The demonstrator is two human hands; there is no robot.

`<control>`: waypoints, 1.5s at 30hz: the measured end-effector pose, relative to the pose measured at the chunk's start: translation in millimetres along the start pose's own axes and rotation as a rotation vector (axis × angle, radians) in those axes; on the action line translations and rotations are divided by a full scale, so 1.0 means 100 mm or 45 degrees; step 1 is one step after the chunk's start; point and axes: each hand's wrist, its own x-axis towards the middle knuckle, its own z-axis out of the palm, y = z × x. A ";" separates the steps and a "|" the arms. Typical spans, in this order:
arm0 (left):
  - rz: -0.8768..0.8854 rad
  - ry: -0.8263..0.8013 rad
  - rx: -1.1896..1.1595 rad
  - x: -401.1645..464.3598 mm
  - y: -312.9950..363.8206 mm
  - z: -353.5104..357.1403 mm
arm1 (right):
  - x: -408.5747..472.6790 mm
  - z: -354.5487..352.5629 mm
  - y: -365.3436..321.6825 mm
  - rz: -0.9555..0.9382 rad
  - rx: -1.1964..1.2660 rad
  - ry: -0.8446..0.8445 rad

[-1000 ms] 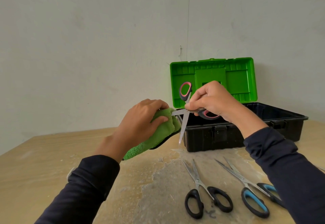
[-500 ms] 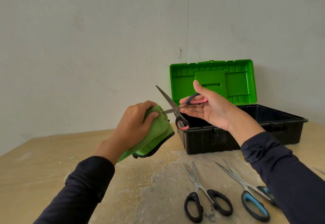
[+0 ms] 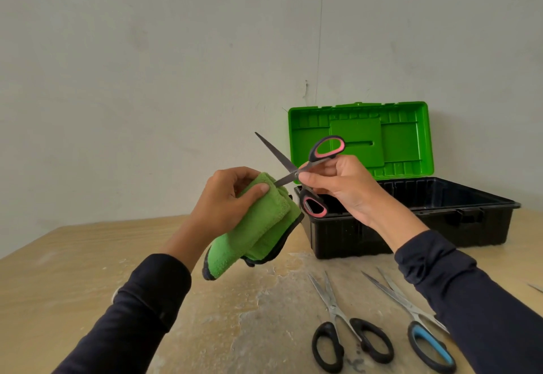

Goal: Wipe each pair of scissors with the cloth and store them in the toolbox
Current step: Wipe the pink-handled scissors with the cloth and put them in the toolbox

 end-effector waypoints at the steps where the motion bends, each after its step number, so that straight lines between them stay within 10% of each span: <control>1: -0.007 0.011 -0.012 0.00 0.00 0.00 | 0.00 0.01 -0.01 -0.039 -0.060 0.008; 45: 0.047 0.072 -0.072 -0.04 0.12 0.16 | -0.04 0.14 -0.10 -0.083 -0.147 0.000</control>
